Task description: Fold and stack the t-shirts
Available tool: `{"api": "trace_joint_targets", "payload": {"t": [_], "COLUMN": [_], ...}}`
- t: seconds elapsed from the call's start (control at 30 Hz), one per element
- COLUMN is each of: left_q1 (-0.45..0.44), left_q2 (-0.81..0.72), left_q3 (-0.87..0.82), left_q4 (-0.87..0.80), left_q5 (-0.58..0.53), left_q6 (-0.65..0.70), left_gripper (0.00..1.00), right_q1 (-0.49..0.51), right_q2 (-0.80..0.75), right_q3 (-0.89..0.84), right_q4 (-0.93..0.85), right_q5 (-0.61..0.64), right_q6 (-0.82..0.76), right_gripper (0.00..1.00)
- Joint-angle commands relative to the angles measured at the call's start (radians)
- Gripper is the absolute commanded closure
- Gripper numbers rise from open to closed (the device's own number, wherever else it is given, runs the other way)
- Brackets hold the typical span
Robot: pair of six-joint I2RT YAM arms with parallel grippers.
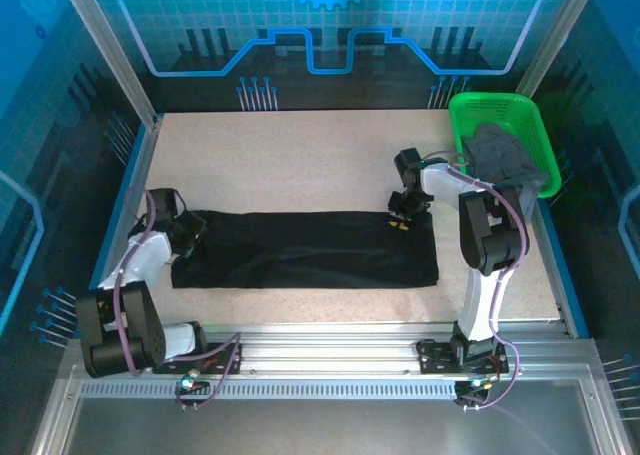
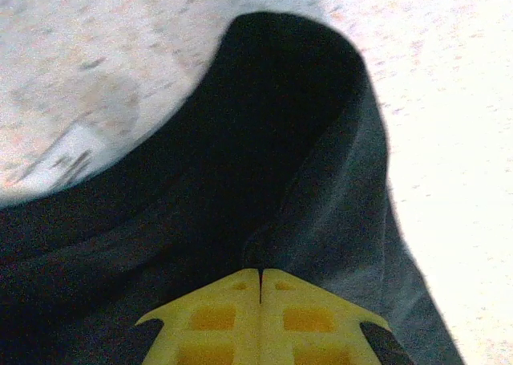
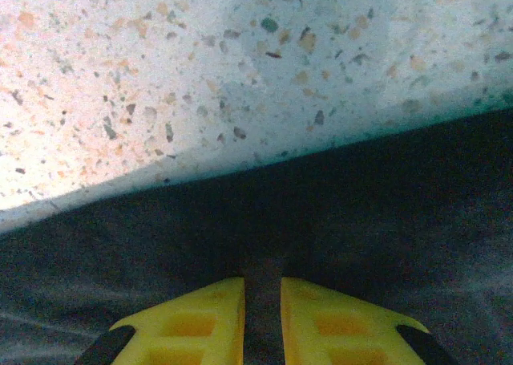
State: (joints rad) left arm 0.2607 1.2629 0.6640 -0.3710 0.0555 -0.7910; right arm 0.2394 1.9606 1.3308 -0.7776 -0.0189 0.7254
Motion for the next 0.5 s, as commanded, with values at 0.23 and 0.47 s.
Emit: {"api": "trace_joint_targets", "payload": {"t": [0.23,0.47], "left_q1": [-0.005,-0.007], "left_q2": [0.043,0.108], "left_q3": [0.009,0.084], "left_q4": [-0.219,-0.269], "left_q5": [-0.113,-0.169], "left_q6": [-0.095,-0.087], "left_gripper": [1.00,0.58], "right_q1": [-0.008,0.002], "right_q2": [0.041,0.014], "right_q3": [0.056,0.054], "right_q4": [-0.048,-0.051], "right_q5": [0.007,0.021], "right_q6": [-0.004,-0.026], "right_gripper": [0.79,0.79]}}
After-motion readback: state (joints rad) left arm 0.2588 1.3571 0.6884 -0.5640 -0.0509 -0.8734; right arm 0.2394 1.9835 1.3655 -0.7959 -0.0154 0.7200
